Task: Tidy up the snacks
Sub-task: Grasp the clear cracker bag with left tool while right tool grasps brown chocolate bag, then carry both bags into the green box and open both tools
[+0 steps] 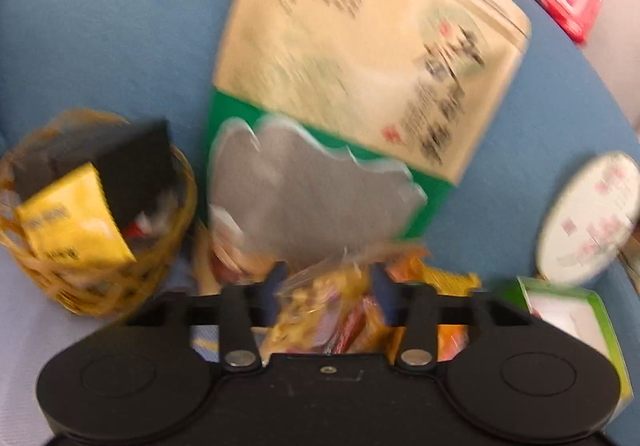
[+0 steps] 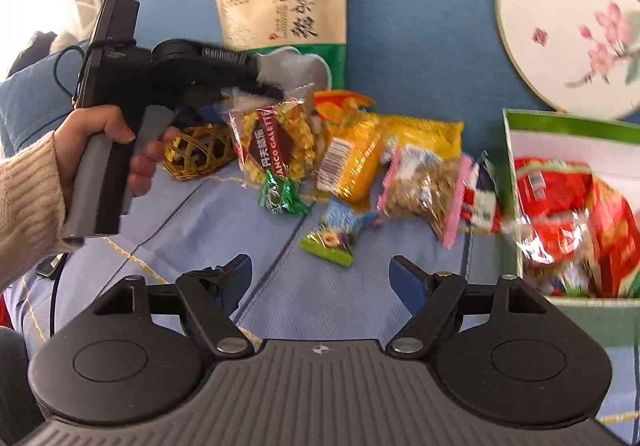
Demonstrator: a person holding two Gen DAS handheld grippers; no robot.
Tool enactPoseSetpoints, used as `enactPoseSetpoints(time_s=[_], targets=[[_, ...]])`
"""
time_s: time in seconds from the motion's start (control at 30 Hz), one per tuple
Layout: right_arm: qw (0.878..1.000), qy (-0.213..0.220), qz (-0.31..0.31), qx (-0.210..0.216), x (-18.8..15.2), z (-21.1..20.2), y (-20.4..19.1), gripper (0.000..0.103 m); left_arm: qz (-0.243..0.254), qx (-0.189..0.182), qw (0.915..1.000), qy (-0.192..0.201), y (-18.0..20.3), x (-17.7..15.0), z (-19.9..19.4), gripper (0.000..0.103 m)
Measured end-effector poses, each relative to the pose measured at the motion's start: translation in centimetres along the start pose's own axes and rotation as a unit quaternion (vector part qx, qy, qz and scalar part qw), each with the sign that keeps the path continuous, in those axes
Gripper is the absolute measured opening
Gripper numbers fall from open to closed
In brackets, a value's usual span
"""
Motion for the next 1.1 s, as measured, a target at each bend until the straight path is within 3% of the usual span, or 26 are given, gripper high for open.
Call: enactPoseSetpoints(time_s=[0.07,0.2,0.33,0.37,0.43,0.5,0.57,0.73,0.87,1.1], targets=[[1.000,0.000,0.006,0.001,-0.3,-0.3,0.2,0.103,0.000,0.000,1.0000,-0.007,0.0,-1.0,-1.3,0.024],[1.000,-0.001,0.016,0.008,-0.9,-0.5,0.2,0.103,-0.013,-0.046,0.9984,-0.030,0.3,-4.2,-5.2,0.017],[0.999,-0.003,0.029,0.016,-1.5,-0.9,-0.1,0.103,-0.002,-0.092,0.9934,-0.069,1.6,-8.4,-8.5,0.019],[0.999,-0.005,0.029,0.017,-1.7,-1.0,-0.2,0.103,-0.002,-0.105,0.9910,-0.082,1.8,-9.4,-9.2,0.024],[0.999,-0.011,0.026,0.018,-2.1,-1.3,-0.3,0.103,-0.012,-0.122,0.9877,-0.097,1.8,-11.2,-10.5,0.043],[0.999,-0.018,0.021,0.019,-2.7,-1.7,-0.1,0.103,-0.034,-0.127,0.9862,-0.101,1.2,-12.2,-11.6,0.092],[0.999,-0.031,0.019,0.021,-3.1,-1.9,0.1,0.103,-0.057,-0.119,0.9871,-0.091,0.3,-12.3,-12.2,0.103],[0.998,-0.049,0.026,0.025,-4.0,-2.3,0.5,0.103,-0.094,-0.102,0.9879,-0.069,-1.6,-11.2,-12.3,0.103],[0.997,-0.059,0.045,0.033,-4.4,-2.0,0.2,0.103,-0.082,-0.102,0.9891,-0.068,-1.3,-10.9,-10.0,0.103],[0.988,-0.076,0.118,0.066,-5.5,-2.9,-0.4,0.103,-0.091,-0.106,0.9825,-0.123,-2.6,-10.6,-4.8,0.103]])
Point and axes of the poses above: each gripper's, at about its wrist camera, not at the fingertips, and z roughly the way its jaws point, y to its right, x to its top, the point moved 3 cm from there along z, roughly the way its jaws point, and after that the axes turned 1 degree about x, right-handed, at the moved point
